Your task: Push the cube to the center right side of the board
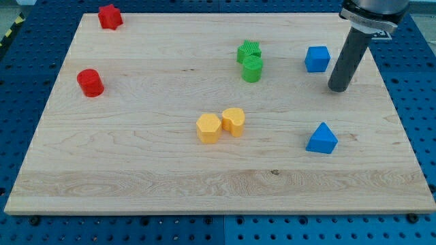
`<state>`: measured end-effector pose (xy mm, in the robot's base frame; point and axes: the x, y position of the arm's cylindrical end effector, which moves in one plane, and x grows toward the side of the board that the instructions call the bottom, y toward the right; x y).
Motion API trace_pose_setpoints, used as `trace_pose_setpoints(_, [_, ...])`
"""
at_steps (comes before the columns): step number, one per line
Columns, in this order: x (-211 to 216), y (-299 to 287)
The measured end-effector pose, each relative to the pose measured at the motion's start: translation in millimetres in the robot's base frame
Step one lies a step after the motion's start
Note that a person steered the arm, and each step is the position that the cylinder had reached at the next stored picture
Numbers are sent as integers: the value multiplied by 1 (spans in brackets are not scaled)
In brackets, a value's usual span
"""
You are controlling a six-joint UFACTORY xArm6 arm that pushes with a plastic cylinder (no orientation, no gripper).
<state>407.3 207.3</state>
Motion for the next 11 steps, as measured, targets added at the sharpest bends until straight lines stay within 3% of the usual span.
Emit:
trace_pose_setpoints(1, [29, -5])
trace_pose_setpoints(2, [32, -5])
trace_pose_setpoints(5, [9, 23])
trace_pose_setpoints(7, [-122, 17])
trace_pose_setpoints(8, [-117, -18])
trace_pose_setpoints(9, [-84, -26])
trace_pose_setpoints(11, [-76, -26])
